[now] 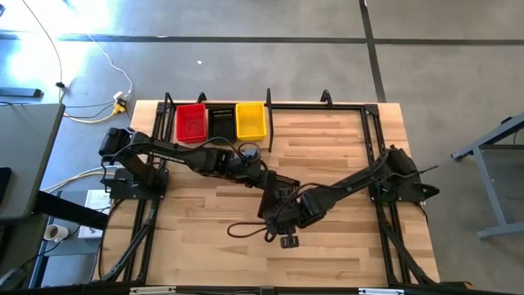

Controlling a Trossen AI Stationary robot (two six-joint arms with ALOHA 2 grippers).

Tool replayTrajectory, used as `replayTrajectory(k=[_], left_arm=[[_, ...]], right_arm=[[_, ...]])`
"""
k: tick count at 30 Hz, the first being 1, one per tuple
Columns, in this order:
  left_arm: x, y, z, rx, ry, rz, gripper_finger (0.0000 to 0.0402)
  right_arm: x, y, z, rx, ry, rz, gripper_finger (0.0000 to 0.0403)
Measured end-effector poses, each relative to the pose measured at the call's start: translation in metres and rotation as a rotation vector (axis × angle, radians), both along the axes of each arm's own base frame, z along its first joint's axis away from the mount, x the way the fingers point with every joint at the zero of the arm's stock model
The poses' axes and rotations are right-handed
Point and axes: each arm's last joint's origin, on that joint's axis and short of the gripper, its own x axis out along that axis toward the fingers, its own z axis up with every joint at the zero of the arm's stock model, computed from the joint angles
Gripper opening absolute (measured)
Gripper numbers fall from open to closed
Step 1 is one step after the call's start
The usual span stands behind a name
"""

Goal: Stack baskets on shelf by color
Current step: Stack the black bin on top of the black bin

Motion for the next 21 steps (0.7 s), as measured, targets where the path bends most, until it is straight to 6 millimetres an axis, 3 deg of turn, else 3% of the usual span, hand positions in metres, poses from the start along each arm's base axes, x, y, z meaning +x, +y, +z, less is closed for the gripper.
replayTrajectory(k=[7,21], left_arm=[[-0.0011,0.0001,-0.0010,0.033,0.021,-0.024,0.0002],[-0.0013,0.0049,-0.0010,0.063,0.026,-0.019,0.0097]], right_arm=[[-0.0011,-0.0007,-0.0008,-0.008,0.012,-0.014,0.0016],[-0.0018,-0.0039,-0.0007,-0.013,0.022,-0.054,0.0003]])
